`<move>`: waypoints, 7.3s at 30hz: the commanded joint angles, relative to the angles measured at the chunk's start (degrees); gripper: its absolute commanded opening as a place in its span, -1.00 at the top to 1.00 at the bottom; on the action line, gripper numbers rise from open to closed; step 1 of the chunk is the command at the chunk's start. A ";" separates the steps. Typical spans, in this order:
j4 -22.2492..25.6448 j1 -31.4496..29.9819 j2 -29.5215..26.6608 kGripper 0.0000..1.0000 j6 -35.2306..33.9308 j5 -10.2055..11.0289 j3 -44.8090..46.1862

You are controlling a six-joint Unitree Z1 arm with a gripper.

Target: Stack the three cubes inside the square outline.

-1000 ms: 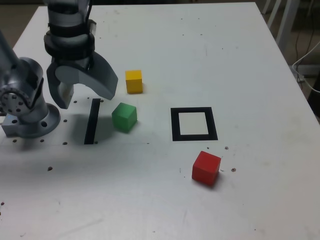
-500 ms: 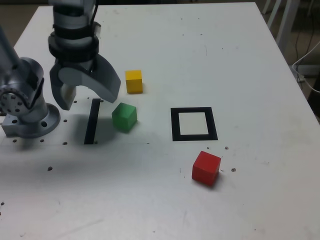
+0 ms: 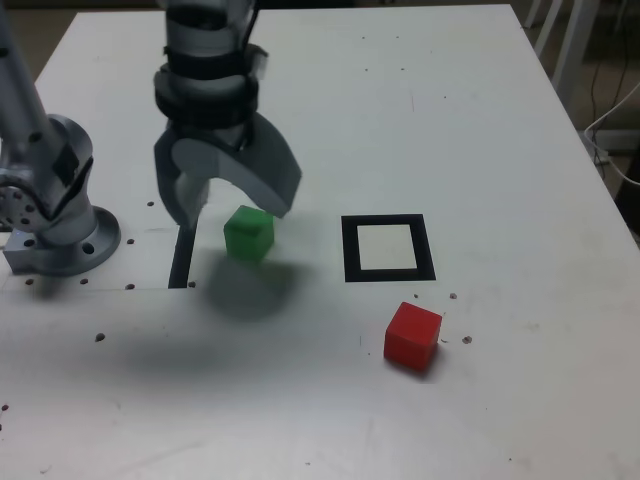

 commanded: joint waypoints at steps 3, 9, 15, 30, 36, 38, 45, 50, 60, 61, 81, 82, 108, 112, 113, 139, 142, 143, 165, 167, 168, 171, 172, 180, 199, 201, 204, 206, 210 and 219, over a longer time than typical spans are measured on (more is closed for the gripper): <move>1.99 -2.11 2.17 -1.00 -0.48 0.02 -3.41; 4.34 -4.84 5.54 -1.00 -0.61 0.01 -8.50; 5.03 -6.86 9.15 -1.00 -0.55 0.02 -12.66; 6.30 -11.93 18.87 -0.99 -0.10 1.01 -24.30; 7.08 -13.87 22.32 -0.99 -0.09 1.04 -28.90; 7.60 -14.49 23.87 -0.99 -0.09 0.97 -30.76; 8.15 -15.02 27.67 -0.98 0.13 0.52 -34.22; 8.07 -15.19 30.00 -0.98 0.74 -0.02 -36.07; 7.71 -15.34 34.06 -0.93 1.54 -0.86 -39.03; 7.68 -15.34 34.49 -0.92 1.59 -0.93 -39.36; 10.09 -15.34 37.65 0.48 1.32 0.85 -43.15; 10.23 -15.34 37.68 0.48 1.32 0.89 -43.15; 11.20 -15.33 37.49 0.48 1.32 0.99 -43.11; 11.56 -14.58 36.62 0.48 1.28 1.39 -43.45; 11.74 -14.15 36.32 0.48 1.27 1.50 -43.54; 12.14 3.79 30.23 0.48 -1.13 -1.68 -37.83; 11.41 4.72 30.23 0.48 -0.88 -1.84 -36.93; 11.08 4.98 30.23 0.48 -0.80 -1.88 -36.58; 4.02 5.89 30.23 -0.84 0.04 -1.67 -31.30; 3.72 5.90 30.20 -0.98 0.06 -1.65 -31.01; 3.57 5.90 30.17 -0.99 0.08 -1.65 -30.84; 3.37 5.89 30.07 -0.99 0.09 -1.65 -30.50; 3.32 5.89 30.01 -0.99 0.09 -1.65 -30.38; 3.08 5.90 26.62 -0.99 -0.31 -0.53 -28.59; 6.66 11.48 6.97 -1.00 -3.06 5.72 -14.77; 6.75 13.81 6.03 -1.00 -1.89 6.32 -13.20; 6.66 17.87 5.20 -0.99 0.66 7.31 -11.55; 6.38 20.60 5.06 -0.99 2.61 7.90 -10.95; 5.18 25.56 5.39 -0.98 6.42 8.82 -9.98; 0.94 31.15 7.44 -0.97 11.14 8.89 -6.31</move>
